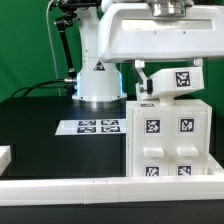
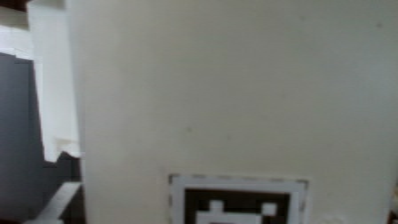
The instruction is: Assemble cabinet
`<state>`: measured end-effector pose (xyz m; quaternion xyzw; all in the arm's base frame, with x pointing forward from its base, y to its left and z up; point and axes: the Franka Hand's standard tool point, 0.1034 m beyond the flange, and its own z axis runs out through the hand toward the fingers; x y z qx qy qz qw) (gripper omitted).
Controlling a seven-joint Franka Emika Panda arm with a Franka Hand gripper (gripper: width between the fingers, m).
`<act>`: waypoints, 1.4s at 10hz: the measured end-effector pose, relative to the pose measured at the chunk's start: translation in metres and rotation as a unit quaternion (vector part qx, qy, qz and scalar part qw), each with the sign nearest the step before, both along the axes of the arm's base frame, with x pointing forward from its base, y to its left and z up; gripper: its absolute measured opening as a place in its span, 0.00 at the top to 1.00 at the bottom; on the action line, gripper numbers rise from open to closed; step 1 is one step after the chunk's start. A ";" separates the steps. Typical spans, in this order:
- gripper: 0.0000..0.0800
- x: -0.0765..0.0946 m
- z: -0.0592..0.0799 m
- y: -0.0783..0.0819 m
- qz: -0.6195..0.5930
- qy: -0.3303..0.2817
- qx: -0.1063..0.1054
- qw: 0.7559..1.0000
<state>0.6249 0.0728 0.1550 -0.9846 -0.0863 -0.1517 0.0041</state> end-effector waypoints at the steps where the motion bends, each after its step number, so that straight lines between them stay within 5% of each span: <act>1: 0.30 -0.001 0.000 0.000 -0.043 0.003 0.014 0.999; 4: 0.30 -0.002 -0.001 0.005 -0.192 0.009 0.065 0.979; 8: 0.30 -0.002 -0.002 0.010 -0.369 0.018 0.122 0.921; 12: 0.30 -0.003 -0.003 0.009 -0.484 0.020 0.159 0.860; 14: 0.30 -0.003 -0.003 0.009 -0.501 0.022 0.167 0.849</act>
Offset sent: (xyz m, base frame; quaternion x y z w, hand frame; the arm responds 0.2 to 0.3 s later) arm -0.0091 0.0013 -0.0094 0.0114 -0.0237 0.2108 0.9772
